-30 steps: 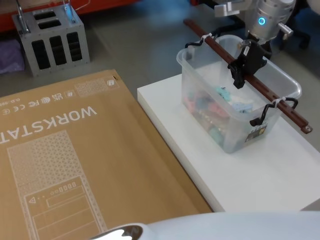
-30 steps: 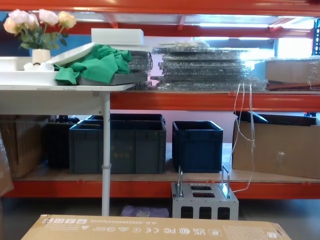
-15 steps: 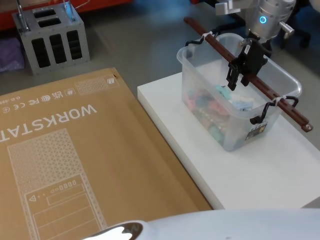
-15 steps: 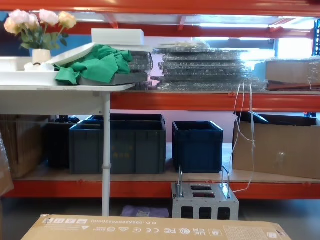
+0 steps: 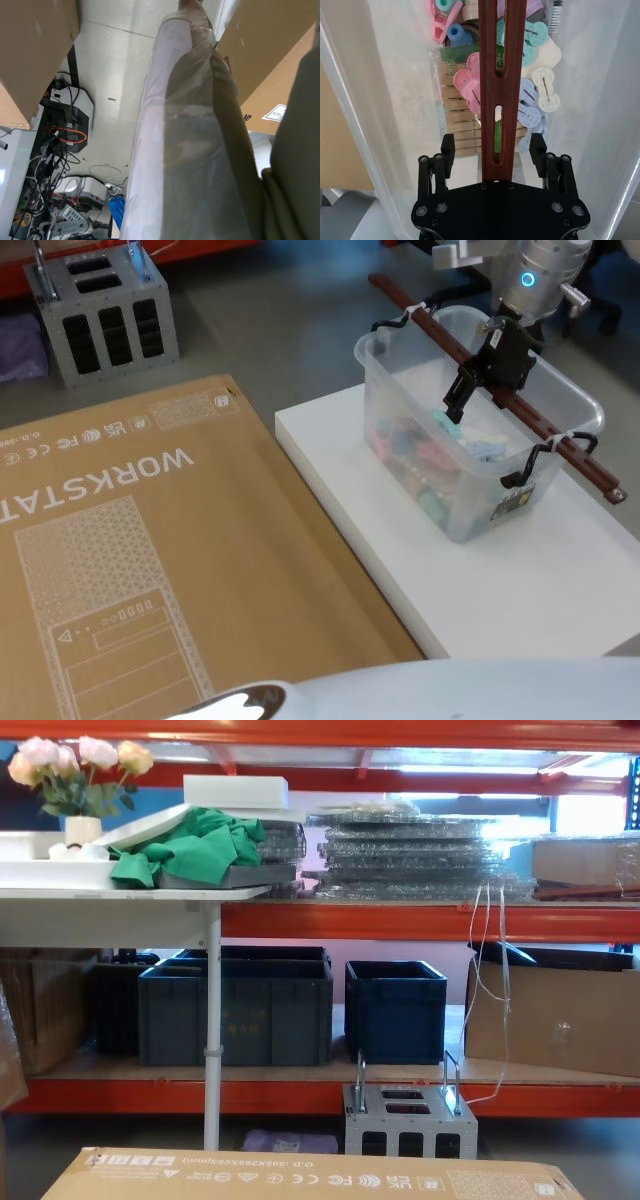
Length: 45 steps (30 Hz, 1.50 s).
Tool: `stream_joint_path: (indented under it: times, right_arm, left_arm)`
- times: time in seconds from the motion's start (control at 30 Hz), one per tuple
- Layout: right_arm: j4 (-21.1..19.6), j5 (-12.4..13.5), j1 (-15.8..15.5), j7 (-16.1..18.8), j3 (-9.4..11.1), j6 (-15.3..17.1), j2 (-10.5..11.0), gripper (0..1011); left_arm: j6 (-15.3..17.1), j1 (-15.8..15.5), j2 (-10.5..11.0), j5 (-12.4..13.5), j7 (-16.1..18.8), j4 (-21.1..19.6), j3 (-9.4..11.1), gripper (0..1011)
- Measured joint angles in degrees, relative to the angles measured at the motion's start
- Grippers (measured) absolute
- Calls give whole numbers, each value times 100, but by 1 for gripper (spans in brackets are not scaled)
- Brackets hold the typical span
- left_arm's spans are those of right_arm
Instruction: Use one hand to grasp the basket and place it at the designated location.
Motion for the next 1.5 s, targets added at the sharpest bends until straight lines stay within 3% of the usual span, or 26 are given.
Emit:
stream_joint_path:
  times: [0.13,0.47,0.8,1.5]
  right_arm:
    - [-43,13,-4,-5,40,10,35,1001]
    - [-339,93,-18,-66,181,81,236,1001]
    - [-636,176,-14,-155,468,153,476,1001]
    - [-944,159,-6,-193,804,269,644,1001]
  left_arm:
    - [0,0,0,0,0,1,0,0]
    - [0,0,0,0,0,0,0,0]
    - [0,0,0,0,0,-1,0,0]
    - [0,0,0,0,0,0,0,0]
